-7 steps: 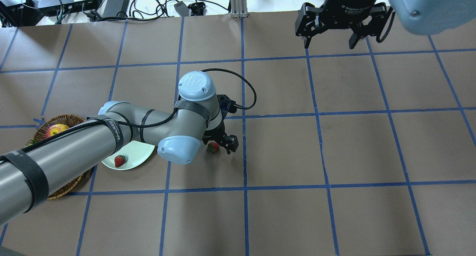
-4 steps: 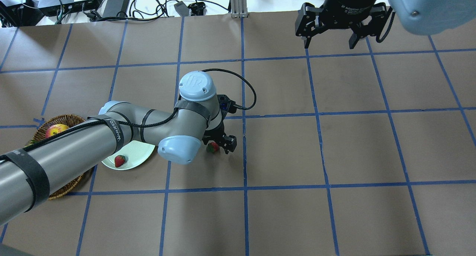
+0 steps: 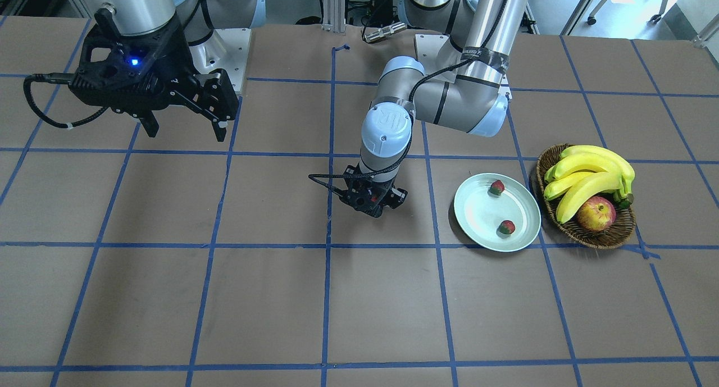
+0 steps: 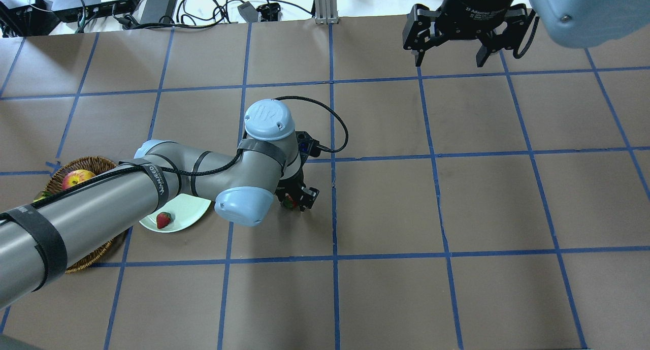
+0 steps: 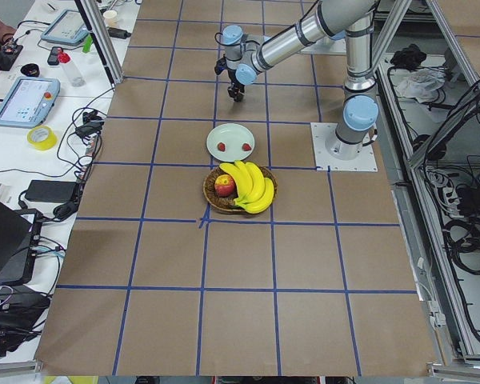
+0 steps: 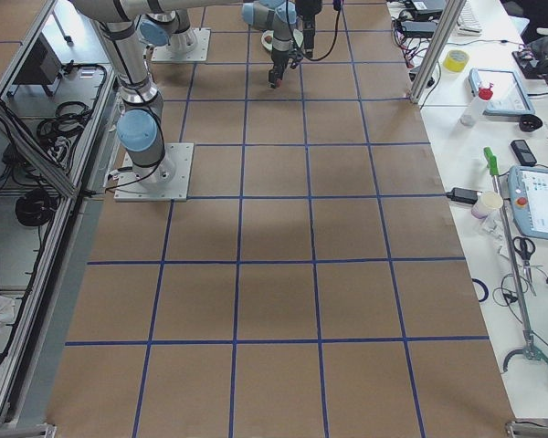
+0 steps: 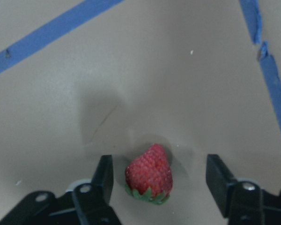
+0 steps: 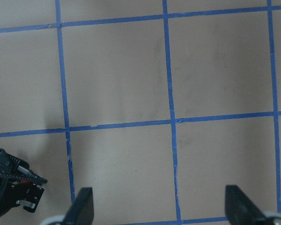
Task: Collect all strawberries into plate
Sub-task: 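Lower the left gripper and close it on the last strawberry, then carry the strawberry over the plate with the left gripper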
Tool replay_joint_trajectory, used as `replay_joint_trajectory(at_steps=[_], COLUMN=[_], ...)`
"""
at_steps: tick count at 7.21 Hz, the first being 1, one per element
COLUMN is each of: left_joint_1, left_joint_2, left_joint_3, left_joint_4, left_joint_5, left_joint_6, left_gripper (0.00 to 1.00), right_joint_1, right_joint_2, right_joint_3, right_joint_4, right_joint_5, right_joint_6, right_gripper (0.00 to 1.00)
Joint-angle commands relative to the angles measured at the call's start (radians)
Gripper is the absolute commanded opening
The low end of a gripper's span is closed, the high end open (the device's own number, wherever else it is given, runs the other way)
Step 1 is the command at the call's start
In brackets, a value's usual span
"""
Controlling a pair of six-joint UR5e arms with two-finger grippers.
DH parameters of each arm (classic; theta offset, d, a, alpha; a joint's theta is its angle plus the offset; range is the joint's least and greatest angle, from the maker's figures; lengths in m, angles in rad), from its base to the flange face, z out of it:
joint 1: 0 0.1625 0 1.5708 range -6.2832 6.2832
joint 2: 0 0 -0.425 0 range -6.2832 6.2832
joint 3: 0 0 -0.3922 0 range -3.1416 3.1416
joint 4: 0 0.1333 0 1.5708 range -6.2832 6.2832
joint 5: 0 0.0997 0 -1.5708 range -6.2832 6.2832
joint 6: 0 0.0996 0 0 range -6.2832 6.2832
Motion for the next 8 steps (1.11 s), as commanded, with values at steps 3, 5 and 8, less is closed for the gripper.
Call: replay_joint_trajectory(at_steps=[3, 5, 8], left_joint_1=[0.006, 0.110, 0.308], left_joint_2=[0.012, 0.058, 0.121], left_joint_3=[0.011, 0.037, 0.083], left_joint_4=[-0.002, -0.058, -0.130], left_joint_5=[0.004, 0.000, 0.020], left_joint_6=[-0.002, 0.000, 0.004], left_gripper=[0.07, 0.04, 0.00], right_joint_1=[0.000, 0.000, 0.002], right_joint_2=[0.000, 0.000, -0.001], right_joint_3=[0.000, 0.000, 0.000], right_joint_4=[0.000, 0.000, 0.000], right_joint_5=[0.000, 0.000, 0.003], right_joint_6=[0.000, 0.000, 0.000], right_gripper=[1.00, 1.00, 1.00])
